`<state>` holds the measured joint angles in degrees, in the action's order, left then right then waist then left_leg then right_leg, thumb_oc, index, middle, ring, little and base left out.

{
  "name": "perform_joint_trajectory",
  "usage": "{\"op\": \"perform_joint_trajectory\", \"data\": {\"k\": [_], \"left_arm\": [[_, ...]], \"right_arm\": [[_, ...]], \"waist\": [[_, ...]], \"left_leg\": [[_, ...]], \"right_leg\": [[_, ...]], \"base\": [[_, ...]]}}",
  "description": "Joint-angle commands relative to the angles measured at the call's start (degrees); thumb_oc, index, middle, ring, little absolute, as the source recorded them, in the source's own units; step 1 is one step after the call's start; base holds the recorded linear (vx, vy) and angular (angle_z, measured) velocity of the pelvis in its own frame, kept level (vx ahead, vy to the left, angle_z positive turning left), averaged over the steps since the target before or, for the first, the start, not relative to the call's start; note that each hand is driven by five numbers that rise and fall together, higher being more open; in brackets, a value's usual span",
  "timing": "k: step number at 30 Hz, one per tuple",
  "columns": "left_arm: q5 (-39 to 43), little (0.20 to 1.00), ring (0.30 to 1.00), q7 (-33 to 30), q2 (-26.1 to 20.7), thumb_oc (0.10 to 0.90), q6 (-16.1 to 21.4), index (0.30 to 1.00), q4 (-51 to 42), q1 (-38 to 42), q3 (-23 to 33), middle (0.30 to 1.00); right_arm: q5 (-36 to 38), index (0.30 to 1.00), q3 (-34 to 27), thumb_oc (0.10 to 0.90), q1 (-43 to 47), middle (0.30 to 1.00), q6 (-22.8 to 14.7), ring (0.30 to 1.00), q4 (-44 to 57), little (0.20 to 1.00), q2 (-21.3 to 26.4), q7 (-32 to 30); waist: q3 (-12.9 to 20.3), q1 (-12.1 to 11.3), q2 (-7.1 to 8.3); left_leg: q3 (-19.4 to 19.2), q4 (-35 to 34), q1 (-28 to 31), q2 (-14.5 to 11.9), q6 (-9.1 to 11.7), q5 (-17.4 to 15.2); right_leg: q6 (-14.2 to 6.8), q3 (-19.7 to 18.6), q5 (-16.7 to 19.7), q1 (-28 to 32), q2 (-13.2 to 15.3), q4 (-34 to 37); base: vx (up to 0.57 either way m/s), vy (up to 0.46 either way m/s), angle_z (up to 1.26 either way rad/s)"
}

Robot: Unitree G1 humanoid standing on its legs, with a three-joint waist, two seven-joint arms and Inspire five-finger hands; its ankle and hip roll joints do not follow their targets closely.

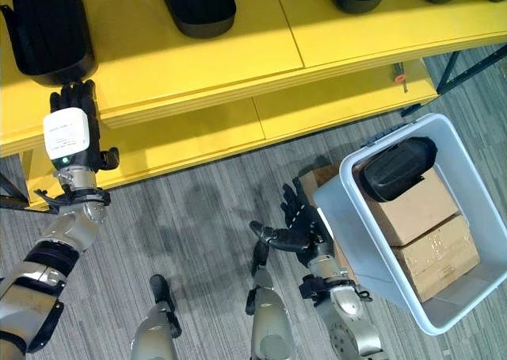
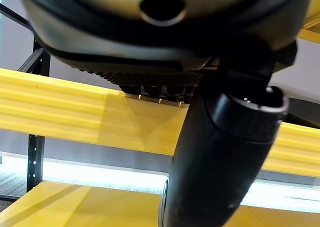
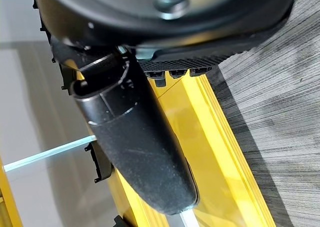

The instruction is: Move parts from the plastic box to the shelf.

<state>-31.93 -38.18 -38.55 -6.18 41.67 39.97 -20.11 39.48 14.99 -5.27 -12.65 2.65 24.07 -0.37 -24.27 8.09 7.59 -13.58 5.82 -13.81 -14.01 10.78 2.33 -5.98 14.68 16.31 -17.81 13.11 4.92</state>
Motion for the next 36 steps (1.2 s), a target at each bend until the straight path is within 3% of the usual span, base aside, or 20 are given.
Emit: {"op": "perform_joint_trajectory", "data": {"k": [1, 36], "left_arm": [[1.3, 1.000, 1.000, 2.3, -4.0, 0.900, 0.2, 1.000, 4.7, 3.7, 0.0, 1.000], [0.9, 1.000, 1.000, 4.8, -7.1, 0.900, 0.4, 1.000, 7.5, 7.9, -2.8, 1.000]], "right_arm": [[0.2, 1.000, -3.0, 0.900, 0.7, 1.000, -6.2, 1.000, 10.2, 1.000, 2.3, 1.6], [0.1, 1.000, -4.1, 0.900, -0.8, 1.000, -6.3, 1.000, 10.8, 1.000, 3.1, 2.4]], "waist": [[1.7, 1.3, 0.87], [1.2, 2.0, 1.38]], "left_leg": [[-1.8, 6.5, -3.5, 0.5, -2.7, -3.7], [-2.4, 8.3, -5.8, 0.2, -2.8, -4.2]], "right_leg": [[-7.3, 0.7, -8.1, 7.3, 7.2, -5.7], [-7.6, -0.5, -6.9, 5.5, 7.2, -5.2]], "base": [[0.00, 0.000, 0.00], [0.00, 0.001, 0.00]]}}
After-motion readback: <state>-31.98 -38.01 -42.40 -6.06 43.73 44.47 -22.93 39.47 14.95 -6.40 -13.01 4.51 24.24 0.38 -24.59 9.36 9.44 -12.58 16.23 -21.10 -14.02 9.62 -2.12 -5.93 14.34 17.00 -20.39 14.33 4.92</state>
